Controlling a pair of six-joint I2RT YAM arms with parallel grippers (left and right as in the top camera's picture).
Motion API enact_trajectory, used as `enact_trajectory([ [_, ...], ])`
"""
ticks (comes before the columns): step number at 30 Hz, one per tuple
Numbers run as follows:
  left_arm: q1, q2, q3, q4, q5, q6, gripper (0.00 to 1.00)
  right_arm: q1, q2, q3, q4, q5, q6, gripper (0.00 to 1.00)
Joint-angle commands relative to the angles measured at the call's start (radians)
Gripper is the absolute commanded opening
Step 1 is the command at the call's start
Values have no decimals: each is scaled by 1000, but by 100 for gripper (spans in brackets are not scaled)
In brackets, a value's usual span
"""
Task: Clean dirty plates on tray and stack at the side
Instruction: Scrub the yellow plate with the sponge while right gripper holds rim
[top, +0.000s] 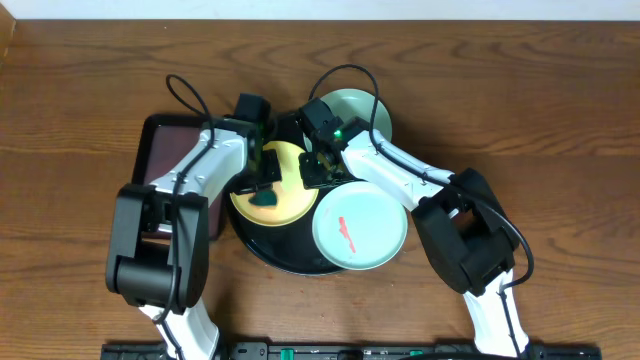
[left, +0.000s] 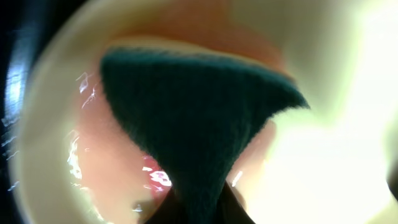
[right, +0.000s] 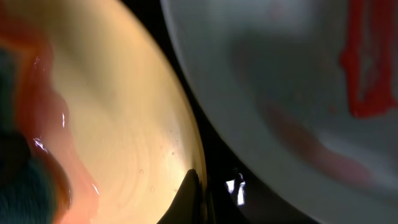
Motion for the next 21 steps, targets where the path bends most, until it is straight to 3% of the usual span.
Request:
enact_trajectory([
  [1,-16,50,-22,7,322,162,7,6,25,-5,-15,11,-31,1],
  [4,-15,50,-22,77,261,135,7,6,25,-5,-16,11,-31,1],
  [11,-15,48,-12,108,-244,-179,7,6,25,-5,-16,11,-35,1],
  [17,-26,47,19,-69,-291,-329,7,6,25,-5,-15,11,-35,1],
  [21,-55,47,19,-155,-258,-341,7,6,25,-5,-15,11,-35,1],
])
